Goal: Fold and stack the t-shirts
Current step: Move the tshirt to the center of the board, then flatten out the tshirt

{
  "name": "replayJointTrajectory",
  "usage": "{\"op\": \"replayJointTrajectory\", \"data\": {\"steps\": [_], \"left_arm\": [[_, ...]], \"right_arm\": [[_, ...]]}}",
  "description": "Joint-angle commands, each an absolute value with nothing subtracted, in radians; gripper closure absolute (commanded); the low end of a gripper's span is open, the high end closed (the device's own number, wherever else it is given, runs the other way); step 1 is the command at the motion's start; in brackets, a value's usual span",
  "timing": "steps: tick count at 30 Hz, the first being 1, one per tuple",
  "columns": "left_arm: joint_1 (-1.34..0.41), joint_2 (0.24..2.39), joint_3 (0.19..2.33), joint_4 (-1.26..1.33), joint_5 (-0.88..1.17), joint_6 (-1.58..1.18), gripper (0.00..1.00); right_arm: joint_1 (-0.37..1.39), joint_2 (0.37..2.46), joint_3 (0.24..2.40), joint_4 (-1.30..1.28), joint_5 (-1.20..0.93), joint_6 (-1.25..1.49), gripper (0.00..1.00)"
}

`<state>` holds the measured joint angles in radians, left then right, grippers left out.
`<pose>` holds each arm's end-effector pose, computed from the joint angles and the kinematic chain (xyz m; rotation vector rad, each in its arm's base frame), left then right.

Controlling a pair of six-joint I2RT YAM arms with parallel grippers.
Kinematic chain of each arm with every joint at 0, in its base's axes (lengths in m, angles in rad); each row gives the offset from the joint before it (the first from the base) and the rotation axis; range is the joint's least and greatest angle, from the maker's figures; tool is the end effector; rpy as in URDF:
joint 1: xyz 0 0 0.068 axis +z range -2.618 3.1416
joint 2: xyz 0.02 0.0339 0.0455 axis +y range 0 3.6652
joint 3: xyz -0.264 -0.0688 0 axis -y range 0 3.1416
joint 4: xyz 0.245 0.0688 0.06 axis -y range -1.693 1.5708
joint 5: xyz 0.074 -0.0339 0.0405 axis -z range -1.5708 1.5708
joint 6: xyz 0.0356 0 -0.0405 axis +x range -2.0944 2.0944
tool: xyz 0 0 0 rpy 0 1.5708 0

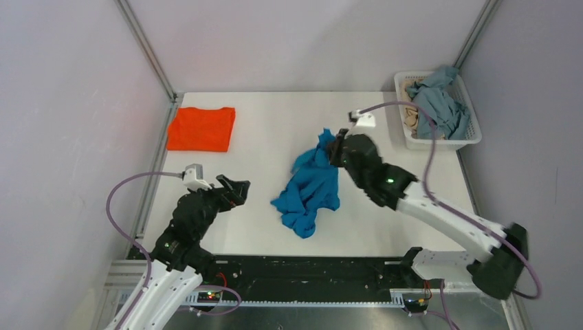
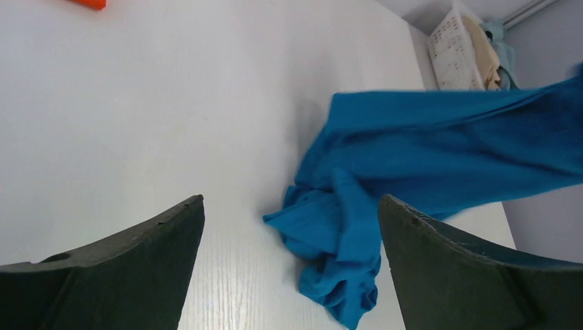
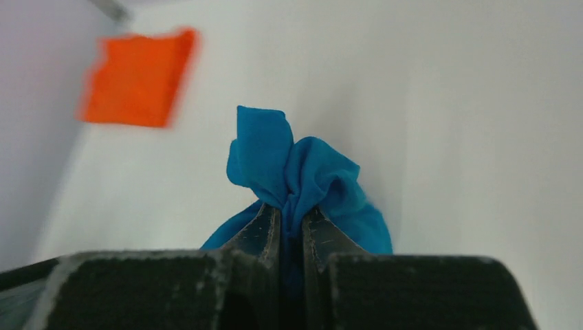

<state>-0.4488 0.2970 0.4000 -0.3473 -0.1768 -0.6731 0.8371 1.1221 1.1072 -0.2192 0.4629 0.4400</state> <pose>0.1026 -0.0425 0.2493 -0.3349 1.8270 -0.6311 0.1821 0.1782 0.3832 -0.0263 1.8074 0.5000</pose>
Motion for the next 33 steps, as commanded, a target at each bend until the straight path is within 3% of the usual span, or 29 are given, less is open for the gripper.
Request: {"op": "replayJointTrajectory", "data": {"steps": [1, 3, 4, 5, 6, 8, 10, 14, 16, 19, 23, 28, 33], "left_arm": [[-0.448, 0.376, 0.384, -0.351, -0.138, -0.708, 0.0], [-0.45, 0.436, 0.385, -0.347, -0.094, -0.719, 0.0], [-0.45, 0.459, 0.389, -0.346, -0.084, -0.724, 0.0], [-0.45, 0.508, 0.392, -0.342, -0.079, -0.729, 0.0], [-0.449, 0.534, 0.401, -0.341, -0.072, -0.732, 0.0], [-0.456, 0.615, 0.419, -0.325, -0.048, -0.733, 0.0], [-0.487, 0.692, 0.435, -0.284, -0.017, -0.731, 0.0], [-0.619, 0.834, 0.458, -0.163, 0.027, -0.719, 0.0], [-0.681, 0.889, 0.456, -0.088, 0.053, -0.721, 0.0], [-0.753, 0.973, 0.46, -0.01, 0.063, -0.735, 0.0], [-0.801, 1.119, 0.541, 0.017, 0.033, -0.741, 0.0], [-0.835, 1.288, 0.618, 0.024, 0.009, -0.739, 0.12], [-0.836, 1.375, 0.635, 0.023, -0.01, -0.74, 0.4]], "right_arm": [[0.805, 1.272, 1.031, -0.279, 0.726, 0.741, 0.95], [0.768, 1.364, 1.028, -0.385, 0.758, 0.834, 0.85], [0.746, 1.377, 1.025, -0.438, 0.777, 0.866, 0.64], [0.737, 1.398, 1.025, -0.463, 0.79, 0.874, 0.53], [0.724, 1.401, 1.025, -0.513, 0.821, 0.895, 0.33], [0.709, 1.388, 1.025, -0.605, 0.892, 0.947, 0.12], [0.687, 1.345, 1.024, -0.678, 0.937, 0.979, 0.02], [0.64, 1.189, 0.971, -0.632, 0.881, 0.828, 0.01], [0.615, 1.086, 0.911, -0.504, 0.708, 0.654, 0.01], [0.55, 0.952, 0.808, -0.353, 0.256, 0.404, 0.01], [0.516, 0.913, 0.758, -0.292, -0.012, 0.272, 0.01], [0.591, 0.978, 0.759, -0.276, -0.024, 0.185, 0.03], [0.719, 1.078, 0.814, -0.29, 0.209, 0.076, 0.04]]}}
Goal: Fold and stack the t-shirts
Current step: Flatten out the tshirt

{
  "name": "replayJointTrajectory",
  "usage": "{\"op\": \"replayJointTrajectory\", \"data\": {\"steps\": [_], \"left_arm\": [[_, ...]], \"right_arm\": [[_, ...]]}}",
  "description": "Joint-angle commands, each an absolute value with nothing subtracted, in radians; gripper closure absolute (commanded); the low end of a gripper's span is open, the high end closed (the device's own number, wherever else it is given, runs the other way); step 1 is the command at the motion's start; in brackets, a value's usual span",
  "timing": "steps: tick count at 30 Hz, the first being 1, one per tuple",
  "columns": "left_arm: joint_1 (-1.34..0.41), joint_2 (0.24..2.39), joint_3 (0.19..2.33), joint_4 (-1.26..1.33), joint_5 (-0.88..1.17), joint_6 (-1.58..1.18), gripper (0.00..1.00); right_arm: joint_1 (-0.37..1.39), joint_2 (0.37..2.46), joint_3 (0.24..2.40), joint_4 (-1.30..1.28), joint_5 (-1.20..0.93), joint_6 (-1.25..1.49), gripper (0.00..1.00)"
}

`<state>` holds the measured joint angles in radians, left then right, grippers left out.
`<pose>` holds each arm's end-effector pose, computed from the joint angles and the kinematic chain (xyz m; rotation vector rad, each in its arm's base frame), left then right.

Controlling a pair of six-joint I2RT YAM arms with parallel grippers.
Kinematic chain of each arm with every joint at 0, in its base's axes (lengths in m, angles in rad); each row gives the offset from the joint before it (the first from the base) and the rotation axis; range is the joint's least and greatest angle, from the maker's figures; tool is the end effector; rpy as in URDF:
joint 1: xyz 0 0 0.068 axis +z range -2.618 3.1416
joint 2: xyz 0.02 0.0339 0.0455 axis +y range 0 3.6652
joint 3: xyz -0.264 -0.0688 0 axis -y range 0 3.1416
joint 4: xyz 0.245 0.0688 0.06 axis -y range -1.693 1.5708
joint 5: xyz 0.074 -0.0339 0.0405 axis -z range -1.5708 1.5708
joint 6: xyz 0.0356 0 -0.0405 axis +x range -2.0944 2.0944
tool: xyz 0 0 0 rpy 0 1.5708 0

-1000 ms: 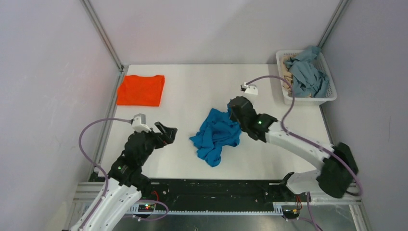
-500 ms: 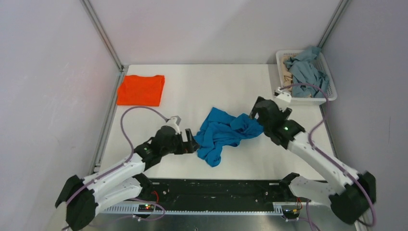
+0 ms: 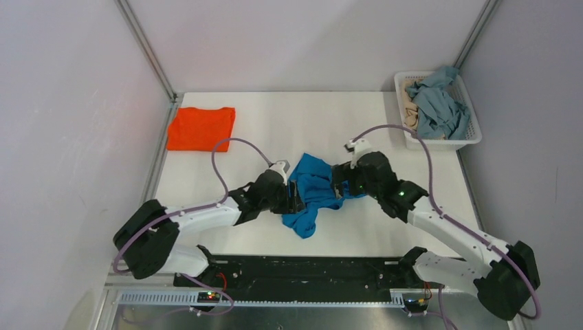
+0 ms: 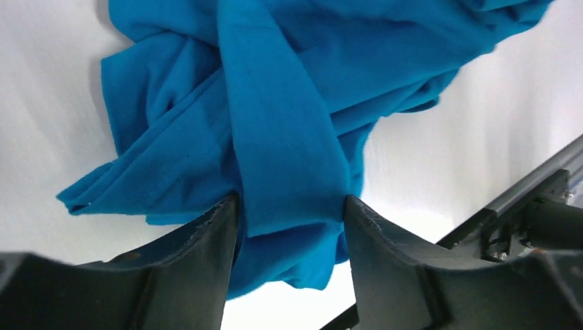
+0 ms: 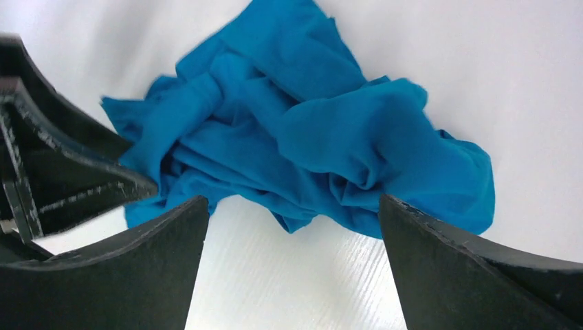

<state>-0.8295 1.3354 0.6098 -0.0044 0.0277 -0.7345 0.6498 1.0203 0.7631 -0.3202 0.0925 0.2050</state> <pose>0.1770 -0.1948 0.1794 0.1313 2.4433 -0.7949 0.1818 0.1340 0.2745 -0.4258 2.1299 0.3964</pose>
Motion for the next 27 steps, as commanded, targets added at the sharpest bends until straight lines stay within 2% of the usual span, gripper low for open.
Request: {"op": "replayJointTrajectory", "data": {"steps": [1, 3, 5, 6, 7, 14, 16, 18, 20, 21, 22, 23, 24, 25, 27], "left_arm": [[-0.837, 1.382, 0.635, 0.022, -0.028, -0.74, 0.43], [-0.837, 1.399, 0.632, 0.02, -0.044, -0.741, 0.54], [-0.837, 1.414, 0.634, 0.02, -0.047, -0.742, 0.7], [-0.837, 1.421, 0.635, 0.021, -0.054, -0.744, 0.89], [-0.837, 1.423, 0.635, 0.02, -0.061, -0.747, 0.97], [-0.837, 1.362, 0.61, 0.021, -0.129, -0.759, 1.0], [-0.836, 1.329, 0.591, 0.019, -0.167, -0.768, 1.0], [-0.837, 1.293, 0.572, 0.015, -0.212, -0.773, 1.0], [-0.837, 1.252, 0.558, 0.007, -0.258, -0.771, 1.0], [-0.837, 1.221, 0.551, -0.022, -0.295, -0.772, 1.0], [-0.836, 1.206, 0.549, -0.036, -0.315, -0.773, 1.0], [-0.836, 1.171, 0.547, -0.063, -0.359, -0.776, 1.0], [-0.836, 1.151, 0.546, -0.079, -0.384, -0.78, 1.0], [-0.836, 1.107, 0.546, -0.105, -0.434, -0.786, 1.0], [-0.835, 1.021, 0.541, -0.126, -0.502, -0.79, 1.0]], "right_arm": [[0.739, 1.118, 0.837, -0.295, 0.277, 0.071, 0.04], [0.749, 1.184, 0.876, -0.317, 0.346, 0.082, 0.04], [0.758, 1.249, 0.907, -0.32, 0.391, 0.099, 0.05], [0.766, 1.29, 0.915, -0.317, 0.41, 0.109, 0.06], [0.77, 1.309, 0.932, -0.31, 0.462, 0.15, 0.06], [0.778, 1.487, 0.998, -0.285, 0.599, 0.28, 0.16], [0.768, 1.524, 1.01, -0.307, 0.642, 0.315, 0.2], [0.743, 1.549, 1.014, -0.332, 0.671, 0.376, 0.29], [0.703, 1.559, 1.015, -0.375, 0.689, 0.447, 0.45], [0.674, 1.556, 1.015, -0.385, 0.693, 0.47, 0.6], [0.66, 1.551, 1.013, -0.396, 0.699, 0.504, 0.69], [0.641, 1.536, 1.013, -0.398, 0.7, 0.515, 0.82], [0.634, 1.522, 1.011, -0.398, 0.699, 0.529, 0.92], [0.625, 1.486, 1.009, -0.396, 0.698, 0.531, 0.96], [0.617, 1.412, 1.009, -0.381, 0.66, 0.518, 1.0]]}}
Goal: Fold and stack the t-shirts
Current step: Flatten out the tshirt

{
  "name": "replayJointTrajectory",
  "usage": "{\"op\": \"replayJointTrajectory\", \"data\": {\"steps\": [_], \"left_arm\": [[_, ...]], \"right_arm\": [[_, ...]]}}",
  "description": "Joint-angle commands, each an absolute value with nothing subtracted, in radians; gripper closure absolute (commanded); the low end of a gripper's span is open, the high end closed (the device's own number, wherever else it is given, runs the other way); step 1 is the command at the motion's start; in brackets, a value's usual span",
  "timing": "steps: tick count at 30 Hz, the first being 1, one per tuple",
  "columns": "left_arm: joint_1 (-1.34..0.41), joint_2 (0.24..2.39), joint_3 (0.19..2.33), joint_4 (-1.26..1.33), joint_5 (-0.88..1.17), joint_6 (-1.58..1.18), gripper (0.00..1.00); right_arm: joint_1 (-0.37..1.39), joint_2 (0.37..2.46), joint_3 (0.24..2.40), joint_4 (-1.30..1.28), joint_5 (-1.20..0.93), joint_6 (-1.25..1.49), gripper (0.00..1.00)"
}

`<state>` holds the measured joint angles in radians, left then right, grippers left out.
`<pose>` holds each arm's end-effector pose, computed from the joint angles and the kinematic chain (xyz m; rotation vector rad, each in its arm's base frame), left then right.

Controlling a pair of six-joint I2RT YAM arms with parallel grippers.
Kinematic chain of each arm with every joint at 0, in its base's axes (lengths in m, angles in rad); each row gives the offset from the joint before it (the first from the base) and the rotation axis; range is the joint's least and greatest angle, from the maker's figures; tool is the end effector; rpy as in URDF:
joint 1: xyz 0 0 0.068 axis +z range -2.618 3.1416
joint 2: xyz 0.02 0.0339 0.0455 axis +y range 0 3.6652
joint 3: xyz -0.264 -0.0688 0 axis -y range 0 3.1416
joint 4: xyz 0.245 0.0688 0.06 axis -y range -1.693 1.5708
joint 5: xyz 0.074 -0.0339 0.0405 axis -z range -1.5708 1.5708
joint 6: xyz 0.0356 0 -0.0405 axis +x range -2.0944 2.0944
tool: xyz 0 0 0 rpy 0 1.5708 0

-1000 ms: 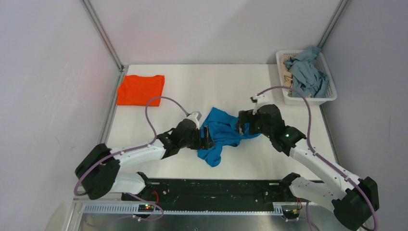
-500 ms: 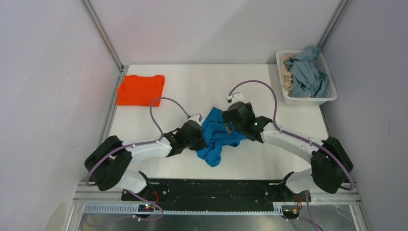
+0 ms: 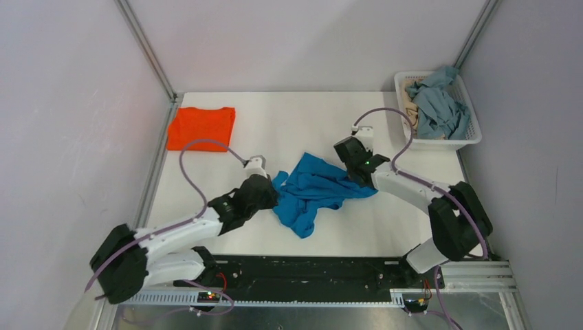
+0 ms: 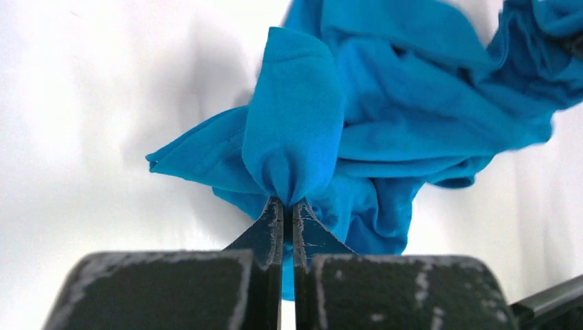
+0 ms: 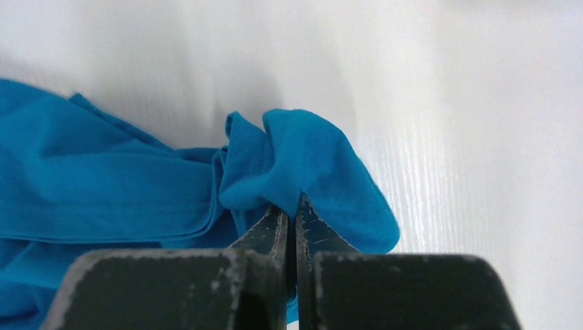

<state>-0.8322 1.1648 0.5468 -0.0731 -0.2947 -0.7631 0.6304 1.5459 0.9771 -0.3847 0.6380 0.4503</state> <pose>0.1648 -0.1657 0.1941 -0.0802 2.2797 -0.5306 0.2642 0.1665 0.2123 0.0342 2.2999 -0.2727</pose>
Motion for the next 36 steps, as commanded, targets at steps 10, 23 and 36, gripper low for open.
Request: {"op": "replayJointTrajectory", "data": {"steps": [10, 23, 36], "left_arm": [[-0.829, 0.464, 0.655, -0.275, -0.794, -0.628, 1.0], [-0.828, 0.26, 1.044, -0.296, -0.754, -0.387, 1.0], [-0.828, 0.507, 1.351, -0.286, -0.751, -0.219, 1.0]], "right_arm": [[0.527, 0.851, 1.009, -0.392, 0.438, 0.474, 1.0], [0.463, 0.518, 1.238, -0.498, 0.157, 0.493, 1.0], [0.463, 0.517, 1.321, -0.616, 0.197, 0.525, 1.0]]}}
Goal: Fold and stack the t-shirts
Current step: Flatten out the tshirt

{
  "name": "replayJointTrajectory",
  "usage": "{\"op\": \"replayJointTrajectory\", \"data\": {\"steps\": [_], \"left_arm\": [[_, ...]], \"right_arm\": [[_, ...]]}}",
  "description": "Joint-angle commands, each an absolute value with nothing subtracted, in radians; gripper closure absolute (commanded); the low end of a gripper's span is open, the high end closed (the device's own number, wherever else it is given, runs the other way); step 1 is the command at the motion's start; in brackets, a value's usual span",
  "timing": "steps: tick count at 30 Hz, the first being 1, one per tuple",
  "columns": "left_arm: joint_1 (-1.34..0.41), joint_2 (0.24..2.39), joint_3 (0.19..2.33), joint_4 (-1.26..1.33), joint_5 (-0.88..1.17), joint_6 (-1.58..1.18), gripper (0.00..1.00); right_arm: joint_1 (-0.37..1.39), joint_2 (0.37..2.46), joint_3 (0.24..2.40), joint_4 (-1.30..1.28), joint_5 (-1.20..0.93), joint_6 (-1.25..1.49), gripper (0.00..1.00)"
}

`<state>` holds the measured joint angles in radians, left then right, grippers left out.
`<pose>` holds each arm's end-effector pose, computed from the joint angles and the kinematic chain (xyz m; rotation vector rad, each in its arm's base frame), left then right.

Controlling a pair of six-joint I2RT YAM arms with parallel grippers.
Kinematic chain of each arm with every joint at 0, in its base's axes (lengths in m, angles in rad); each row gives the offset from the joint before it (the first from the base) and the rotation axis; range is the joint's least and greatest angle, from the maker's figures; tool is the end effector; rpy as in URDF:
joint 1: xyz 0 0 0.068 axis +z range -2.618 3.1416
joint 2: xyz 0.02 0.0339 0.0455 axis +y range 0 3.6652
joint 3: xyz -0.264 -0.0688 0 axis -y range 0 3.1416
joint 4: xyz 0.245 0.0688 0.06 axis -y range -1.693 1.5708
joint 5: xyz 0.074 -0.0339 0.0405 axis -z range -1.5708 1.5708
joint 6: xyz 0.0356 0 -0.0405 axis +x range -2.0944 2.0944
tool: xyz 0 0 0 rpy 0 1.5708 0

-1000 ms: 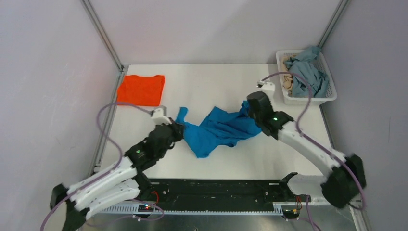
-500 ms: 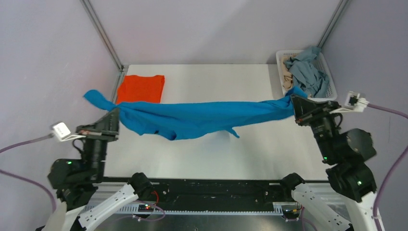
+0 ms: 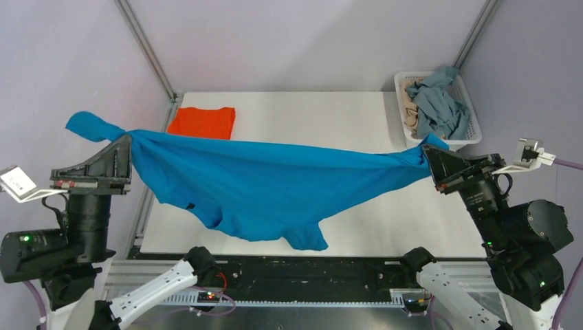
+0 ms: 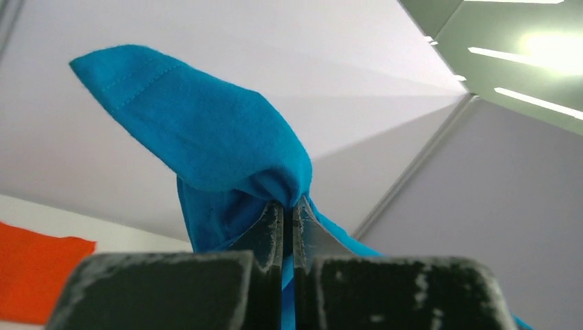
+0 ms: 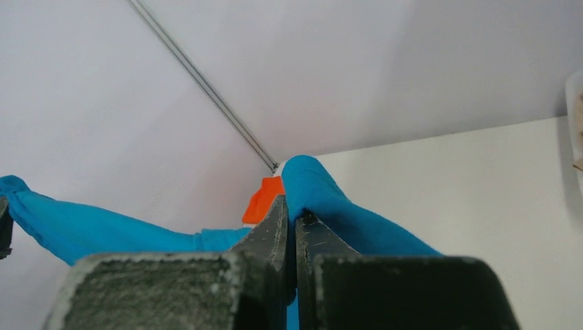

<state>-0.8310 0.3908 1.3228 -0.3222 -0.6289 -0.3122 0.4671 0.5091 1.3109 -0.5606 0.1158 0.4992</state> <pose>-0.0128 0.0451 0.5054 -0.3284 1.0675 -0.7242 0.0223 0.0067 0.4861 0.1229 1.3635 0.7392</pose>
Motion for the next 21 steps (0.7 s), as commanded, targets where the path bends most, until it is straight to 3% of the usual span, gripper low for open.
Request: {"op": "replayJointTrajectory", "data": {"steps": [1, 5, 8, 12, 14, 15, 16, 17, 18, 19, 21], "left_arm": [[-0.827, 0.535, 1.347, -0.28, -0.795, -0.212, 1.0], [-0.753, 0.761, 1.292, -0.202, -0.97, -0.182, 1.0], [-0.455, 0.908, 1.248, -0.214, -0.683, -0.383, 1.0], [-0.292, 1.262, 1.289, -0.209, -0.444, -0.491, 1.0], [-0.279, 1.477, 1.372, -0.21, -0.364, -0.479, 0.88], [-0.276, 1.612, 1.406, -0.218, -0.322, -0.483, 0.73], [-0.269, 1.668, 1.472, -0.231, -0.293, -0.485, 0.65], [-0.264, 1.759, 1.525, -0.243, -0.248, -0.497, 0.34], [-0.257, 1.793, 1.544, -0.25, -0.234, -0.505, 0.17], [-0.254, 1.841, 1.575, -0.258, -0.214, -0.517, 0.05], [-0.252, 1.873, 1.594, -0.263, -0.197, -0.53, 0.01]], "right_arm": [[0.463, 0.524, 1.298, -0.633, 0.252, 0.538, 1.0], [0.461, 0.601, 1.189, -0.661, 0.423, 0.588, 1.0], [0.444, 0.725, 1.104, -0.662, 0.507, 0.604, 0.98], [0.336, 0.967, 0.996, -0.604, 0.415, 0.634, 0.93], [0.259, 1.119, 0.953, -0.493, 0.273, 0.613, 0.85], [0.208, 1.233, 0.951, -0.436, 0.223, 0.61, 0.65], [0.186, 1.285, 0.952, -0.373, 0.117, 0.61, 0.53], [0.15, 1.382, 0.956, -0.346, 0.067, 0.608, 0.23], [0.137, 1.423, 0.969, -0.315, -0.005, 0.614, 0.12], [0.118, 1.482, 0.991, -0.308, -0.027, 0.617, 0.04], [0.11, 1.516, 1.009, -0.289, -0.047, 0.612, 0.01]]}}
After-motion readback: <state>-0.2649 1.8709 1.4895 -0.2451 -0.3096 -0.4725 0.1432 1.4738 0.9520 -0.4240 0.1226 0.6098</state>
